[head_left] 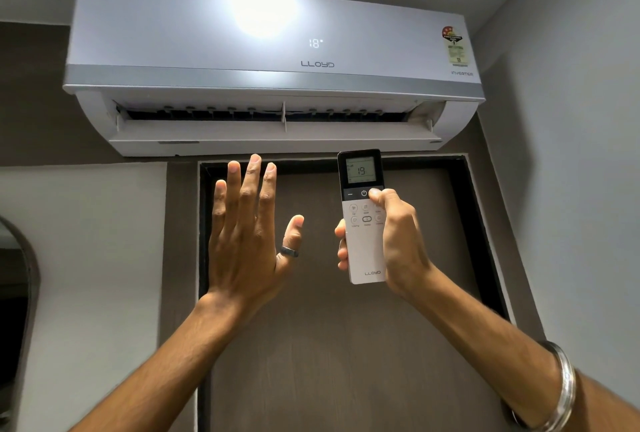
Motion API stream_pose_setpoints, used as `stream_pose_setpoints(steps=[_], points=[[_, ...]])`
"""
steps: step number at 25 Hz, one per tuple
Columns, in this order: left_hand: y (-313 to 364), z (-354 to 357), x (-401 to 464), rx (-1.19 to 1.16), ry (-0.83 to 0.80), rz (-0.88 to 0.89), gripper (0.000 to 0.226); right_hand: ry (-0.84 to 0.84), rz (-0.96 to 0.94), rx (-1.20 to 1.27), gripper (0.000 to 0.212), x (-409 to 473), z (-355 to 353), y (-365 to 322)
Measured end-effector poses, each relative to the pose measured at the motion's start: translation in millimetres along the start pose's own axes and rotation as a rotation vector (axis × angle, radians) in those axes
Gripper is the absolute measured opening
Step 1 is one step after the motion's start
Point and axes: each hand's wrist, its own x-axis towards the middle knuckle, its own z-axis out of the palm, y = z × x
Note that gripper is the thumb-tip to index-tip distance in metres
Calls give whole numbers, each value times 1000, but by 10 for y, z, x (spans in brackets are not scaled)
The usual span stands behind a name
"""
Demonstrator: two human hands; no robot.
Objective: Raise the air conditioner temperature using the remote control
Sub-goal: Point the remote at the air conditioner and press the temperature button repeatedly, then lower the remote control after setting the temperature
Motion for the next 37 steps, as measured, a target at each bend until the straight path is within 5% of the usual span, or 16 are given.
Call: stream_pose_setpoints(steps=[25, 30, 37], points=[[66, 97, 92, -25, 1, 25, 74, 10, 8, 8, 72, 7, -161, 17], [141, 186, 18, -70, -42, 10, 76, 86, -31, -164, 45, -26, -183, 80], [556, 595, -966, -167, -238, 13, 75, 305, 165, -494, 64, -444, -471, 809]])
